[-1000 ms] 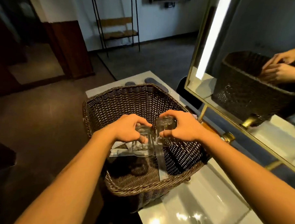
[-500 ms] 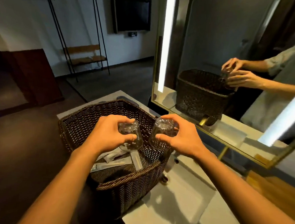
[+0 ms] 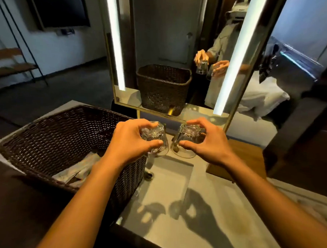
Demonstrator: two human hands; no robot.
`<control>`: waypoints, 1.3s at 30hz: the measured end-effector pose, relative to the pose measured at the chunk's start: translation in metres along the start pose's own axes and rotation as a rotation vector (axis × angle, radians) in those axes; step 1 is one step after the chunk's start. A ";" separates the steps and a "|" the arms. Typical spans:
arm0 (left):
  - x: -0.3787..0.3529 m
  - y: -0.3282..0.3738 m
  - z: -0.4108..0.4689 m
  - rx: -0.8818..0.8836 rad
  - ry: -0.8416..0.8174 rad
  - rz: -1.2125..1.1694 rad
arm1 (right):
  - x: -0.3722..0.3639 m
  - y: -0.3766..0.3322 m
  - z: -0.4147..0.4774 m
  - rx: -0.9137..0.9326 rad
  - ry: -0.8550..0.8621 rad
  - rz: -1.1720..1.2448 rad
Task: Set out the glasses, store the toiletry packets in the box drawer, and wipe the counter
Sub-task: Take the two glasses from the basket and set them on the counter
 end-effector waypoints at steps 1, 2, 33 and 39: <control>-0.010 0.007 -0.001 -0.026 -0.016 -0.009 | 0.008 0.005 -0.012 -0.033 0.017 -0.013; -0.020 0.014 -0.002 -0.050 -0.033 -0.015 | 0.016 0.011 -0.025 -0.063 0.033 -0.030; -0.395 0.248 0.078 -0.279 -0.371 -0.198 | 0.278 0.325 -0.239 -0.591 0.305 -0.122; -0.482 0.273 0.082 -0.254 -0.491 -0.198 | 0.288 0.396 -0.263 -0.700 0.283 -0.104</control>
Point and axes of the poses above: each hand's wrist, its own z-axis towards the middle knuckle, its own x-axis out of the back of the hand, y = z × x, the point moved 5 cm from there along z, towards the middle knuckle, and after that the axes turned 8 degrees about -y, right-handed, at the moved point
